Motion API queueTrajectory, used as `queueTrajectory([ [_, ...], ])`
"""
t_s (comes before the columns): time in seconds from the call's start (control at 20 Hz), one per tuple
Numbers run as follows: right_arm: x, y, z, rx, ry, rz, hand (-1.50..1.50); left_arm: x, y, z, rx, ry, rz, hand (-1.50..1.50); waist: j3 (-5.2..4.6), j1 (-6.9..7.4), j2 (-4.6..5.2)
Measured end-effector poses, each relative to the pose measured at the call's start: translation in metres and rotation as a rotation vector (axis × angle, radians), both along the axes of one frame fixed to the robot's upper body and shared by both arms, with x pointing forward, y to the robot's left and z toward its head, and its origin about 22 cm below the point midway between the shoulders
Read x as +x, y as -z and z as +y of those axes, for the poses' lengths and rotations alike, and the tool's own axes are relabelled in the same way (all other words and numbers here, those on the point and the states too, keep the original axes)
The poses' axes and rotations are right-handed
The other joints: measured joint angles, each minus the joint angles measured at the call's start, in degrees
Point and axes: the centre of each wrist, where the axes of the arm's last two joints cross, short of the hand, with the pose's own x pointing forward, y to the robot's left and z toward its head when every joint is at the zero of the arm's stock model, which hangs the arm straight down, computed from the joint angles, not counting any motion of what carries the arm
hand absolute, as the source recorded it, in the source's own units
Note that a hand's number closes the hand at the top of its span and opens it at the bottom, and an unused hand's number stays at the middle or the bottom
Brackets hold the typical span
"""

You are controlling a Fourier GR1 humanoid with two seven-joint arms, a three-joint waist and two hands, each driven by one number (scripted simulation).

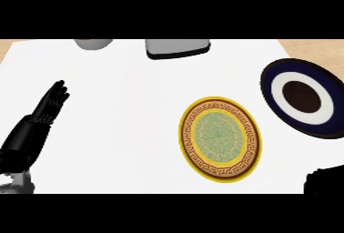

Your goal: Pick the lemon from the plate and place it in the plate

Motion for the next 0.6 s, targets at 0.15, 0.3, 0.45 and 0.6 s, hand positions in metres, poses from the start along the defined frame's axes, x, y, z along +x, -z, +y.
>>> queueTrajectory([
  [0.15,-0.008,-0.011,-0.027,0.043,0.053,-0.048,1.50,0.001,-0.002,-0.001,-0.003,0.000,-0.010,0.00,-0.01,0.19,0.32],
  [0.3,-0.016,-0.022,-0.057,0.092,0.128,-0.098,1.50,0.001,-0.005,-0.006,0.000,0.021,-0.020,0.00,-0.04,1.46,0.66],
  [0.45,-0.027,-0.038,-0.090,0.125,0.190,-0.145,1.50,0.004,-0.006,-0.007,-0.001,0.042,-0.020,0.00,-0.11,2.79,1.02],
  [0.6,-0.043,-0.048,-0.126,0.150,0.255,-0.168,1.50,0.010,-0.006,-0.013,-0.002,0.077,-0.028,0.00,-0.15,4.78,1.48],
])
